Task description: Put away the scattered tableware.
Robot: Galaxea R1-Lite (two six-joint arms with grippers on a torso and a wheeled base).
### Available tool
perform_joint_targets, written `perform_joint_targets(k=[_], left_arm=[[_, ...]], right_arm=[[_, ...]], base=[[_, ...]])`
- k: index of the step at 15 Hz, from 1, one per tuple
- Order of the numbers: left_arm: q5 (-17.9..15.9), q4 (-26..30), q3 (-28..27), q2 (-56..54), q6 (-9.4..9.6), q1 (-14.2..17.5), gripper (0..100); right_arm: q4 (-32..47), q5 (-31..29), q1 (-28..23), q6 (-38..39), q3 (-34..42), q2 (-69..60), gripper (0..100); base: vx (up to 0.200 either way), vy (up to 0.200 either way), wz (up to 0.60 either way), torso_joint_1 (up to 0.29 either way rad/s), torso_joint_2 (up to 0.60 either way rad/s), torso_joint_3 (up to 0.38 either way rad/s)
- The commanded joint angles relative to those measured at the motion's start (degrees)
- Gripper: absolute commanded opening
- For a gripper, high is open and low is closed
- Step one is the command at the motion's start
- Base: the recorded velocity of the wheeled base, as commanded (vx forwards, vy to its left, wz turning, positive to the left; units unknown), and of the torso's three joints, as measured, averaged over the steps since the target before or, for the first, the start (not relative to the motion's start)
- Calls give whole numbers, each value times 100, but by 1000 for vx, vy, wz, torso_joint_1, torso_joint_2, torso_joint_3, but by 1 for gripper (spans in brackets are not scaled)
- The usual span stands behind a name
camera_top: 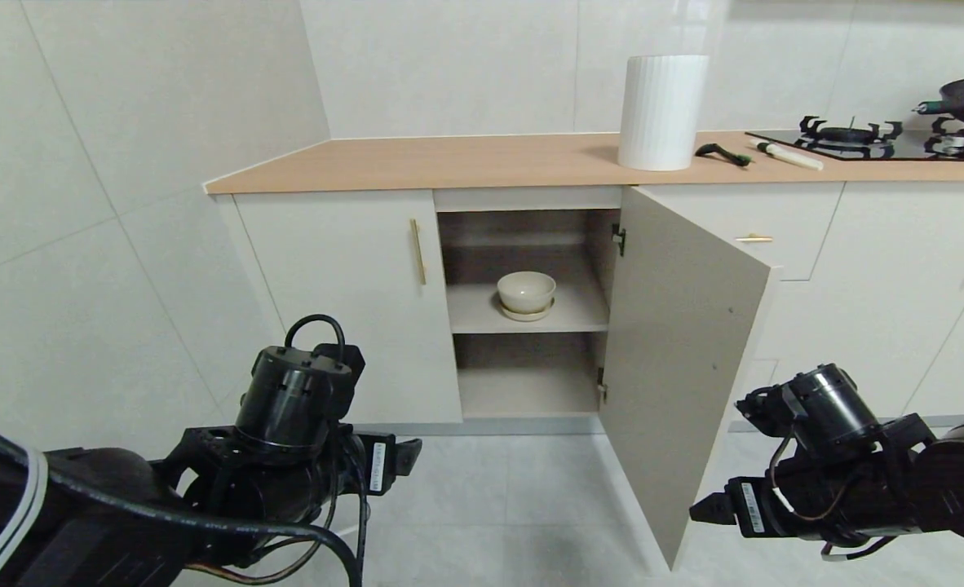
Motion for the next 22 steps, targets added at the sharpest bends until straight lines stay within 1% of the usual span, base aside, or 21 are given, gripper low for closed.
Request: perform_joint_targets(k=[1,2,4,5,6,8,10,12,13,15,17,20,21,22], left_arm=[[1,-8,4,-28,-3,2,100],[1,-8,4,-36,-3,2,100],[1,-8,-14,-63,-3,64,100],[1,-8,-23,-63,-3,125,100],[1,-16,-23,-54,-3,143,100],[1,-8,-23,-63,-3,134,100],[1,-16,-23,-63,-3,134,100],[1,-16,-31,-72,-3,143,100],[1,-16,-31,-98,-12,143,100],[-8,-16,-31,-124,-29,152,100],[-8,-16,-31,-160,-38,160,100],[-17,-25,-40,-212,-38,345,100],[-17,-25,-40,-212,-38,354,100],[-26,-25,-58,-221,-29,389,100]], right_arm=[[-9,-22,-305,-14,-27,18,100],[-9,-22,-454,-58,-45,0,100],[-17,-22,-1394,-726,-186,-167,100],[-9,-22,-1746,-814,-300,-246,100],[0,-22,-2027,-866,-397,-272,100],[-26,-22,-2370,-989,-528,-281,100],[-105,-13,-2502,-840,-748,-131,100],[-466,-13,-2528,-515,-801,18,100],[-1054,-30,-2546,-304,-801,194,100],[-1468,-30,-2590,-155,-915,370,100],[-1485,-30,-2581,48,-1188,449,100],[-1512,-22,-2563,206,-1733,923,100],[-1503,-22,-2555,241,-1759,950,100],[-1520,14,-2326,364,-1864,1143,100]], base=[[0,0,0,0,0,0],[0,0,0,0,0,0],[0,0,0,0,0,0],[0,0,0,0,0,0],[0,0,0,0,0,0],[0,0,0,0,0,0],[0,0,0,0,0,0],[0,0,0,0,0,0],[0,0,0,0,0,0],[0,0,0,0,0,0],[0,0,0,0,0,0],[0,0,0,0,0,0],[0,0,0,0,0,0],[0,0,0,0,0,0]])
